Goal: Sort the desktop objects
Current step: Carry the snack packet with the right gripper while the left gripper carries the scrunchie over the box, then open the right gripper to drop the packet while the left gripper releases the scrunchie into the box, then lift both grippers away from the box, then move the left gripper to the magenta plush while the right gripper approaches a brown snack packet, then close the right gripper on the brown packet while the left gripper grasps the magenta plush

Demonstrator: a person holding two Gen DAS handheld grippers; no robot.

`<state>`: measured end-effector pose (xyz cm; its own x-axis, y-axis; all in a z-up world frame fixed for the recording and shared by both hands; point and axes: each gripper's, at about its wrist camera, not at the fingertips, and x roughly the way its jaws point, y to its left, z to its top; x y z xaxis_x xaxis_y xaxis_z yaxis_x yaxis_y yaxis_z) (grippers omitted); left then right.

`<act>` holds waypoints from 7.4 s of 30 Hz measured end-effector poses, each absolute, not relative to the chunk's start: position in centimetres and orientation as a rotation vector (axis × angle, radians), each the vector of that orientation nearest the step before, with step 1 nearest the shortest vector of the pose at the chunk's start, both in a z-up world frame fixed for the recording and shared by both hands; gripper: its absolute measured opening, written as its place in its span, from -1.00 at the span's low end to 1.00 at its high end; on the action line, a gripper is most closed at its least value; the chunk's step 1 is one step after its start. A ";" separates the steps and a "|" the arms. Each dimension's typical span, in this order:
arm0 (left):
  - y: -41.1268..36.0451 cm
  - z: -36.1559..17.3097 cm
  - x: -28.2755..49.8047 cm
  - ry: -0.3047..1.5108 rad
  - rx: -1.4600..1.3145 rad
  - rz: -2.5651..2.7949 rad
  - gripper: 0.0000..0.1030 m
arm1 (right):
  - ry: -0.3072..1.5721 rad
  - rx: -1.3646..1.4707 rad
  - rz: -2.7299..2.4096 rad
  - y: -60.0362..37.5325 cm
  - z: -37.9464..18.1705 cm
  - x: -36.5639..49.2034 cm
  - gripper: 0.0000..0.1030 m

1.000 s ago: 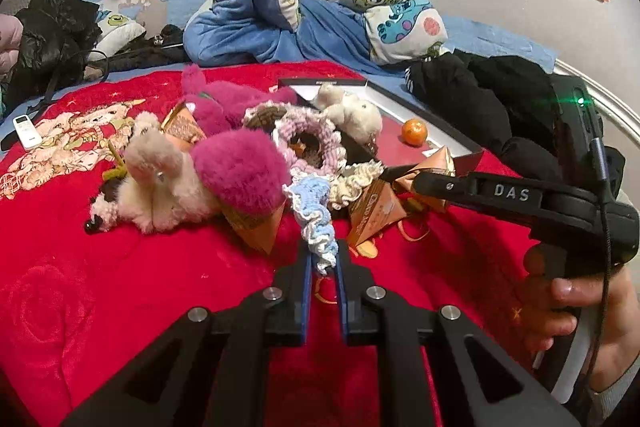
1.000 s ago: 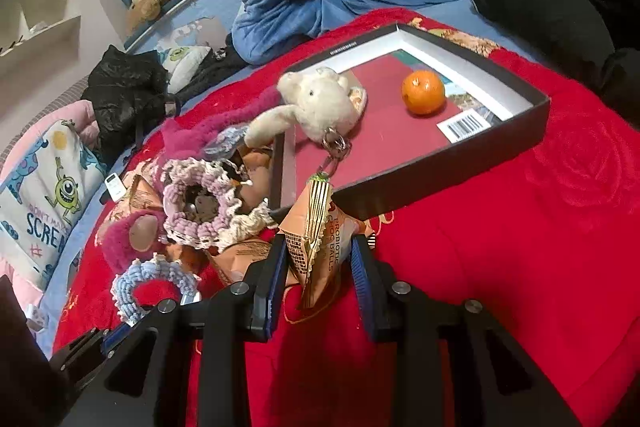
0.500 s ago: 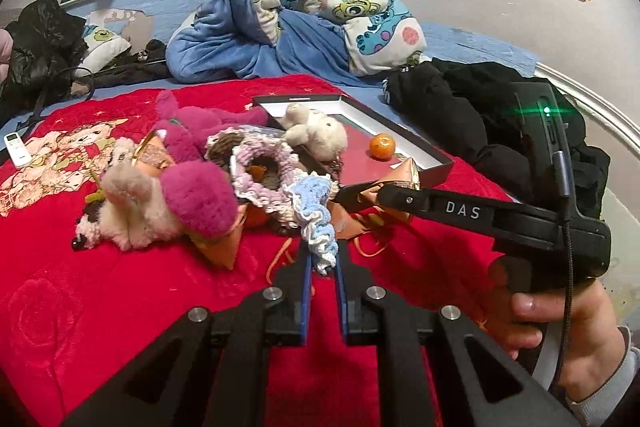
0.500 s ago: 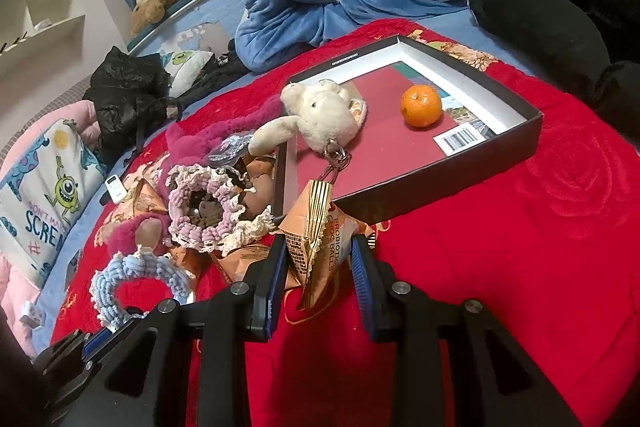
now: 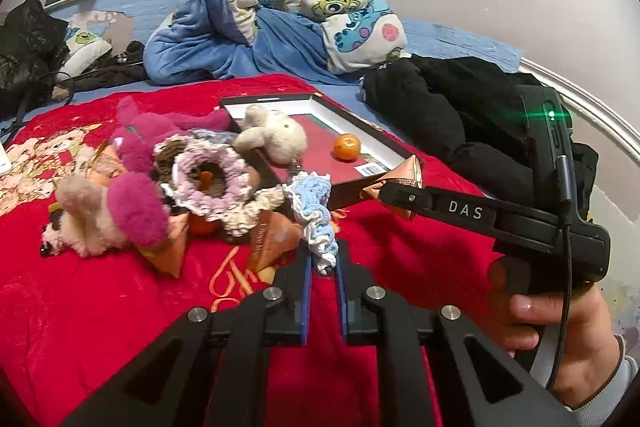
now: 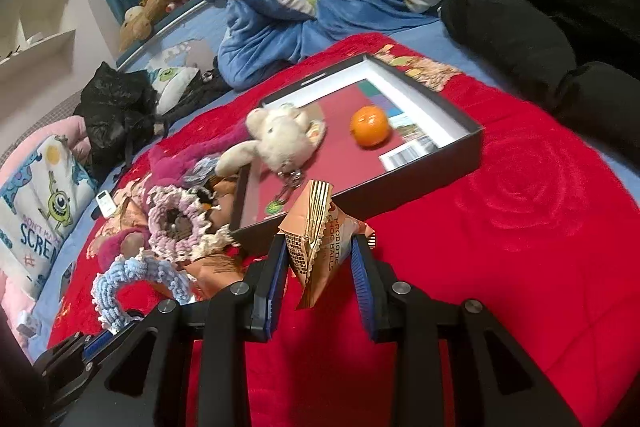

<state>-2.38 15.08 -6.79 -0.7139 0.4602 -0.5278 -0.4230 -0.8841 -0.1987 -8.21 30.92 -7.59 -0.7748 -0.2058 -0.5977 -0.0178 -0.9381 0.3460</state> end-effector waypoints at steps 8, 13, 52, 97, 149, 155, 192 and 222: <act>17.0 -6.4 -2.3 -0.066 -0.800 2.501 -0.78 | -0.549 0.985 -2.841 33.2 -7.2 -7.6 -0.41; 18.1 -5.8 -2.9 -0.014 -0.798 2.516 -0.78 | -0.567 0.967 -2.838 33.8 -7.1 -7.9 -0.41; 22.0 -10.1 -16.8 0.019 -0.865 2.580 -0.78 | -0.040 1.044 -2.944 31.7 -8.8 -17.9 -0.41; 21.9 -9.6 -15.6 0.030 -0.797 2.583 0.04 | -0.115 0.874 -3.121 33.1 -7.9 -15.7 0.47; 4.1 -0.6 -6.3 -0.047 -0.652 2.762 0.77 | -0.492 0.566 -2.914 26.1 -1.7 -10.0 1.00; 0.4 -0.9 -5.4 -0.041 -0.655 2.822 0.77 | -0.436 0.590 -2.845 21.9 -2.1 -10.3 1.00; 6.3 -6.6 -10.2 0.049 -0.796 2.695 0.06 | -0.186 0.973 -2.670 21.0 -9.9 -10.5 0.69; 4.3 -9.6 -11.1 -0.121 -1.001 2.656 -0.51 | -0.120 1.121 -2.661 19.9 -11.6 -12.0 -0.06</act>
<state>-11.11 4.31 -9.62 -0.7125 0.3058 -0.6315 -0.2473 -0.9517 -0.1818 -12.01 19.90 -11.58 -0.6725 -0.2610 -0.6925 0.1974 -0.9651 0.1721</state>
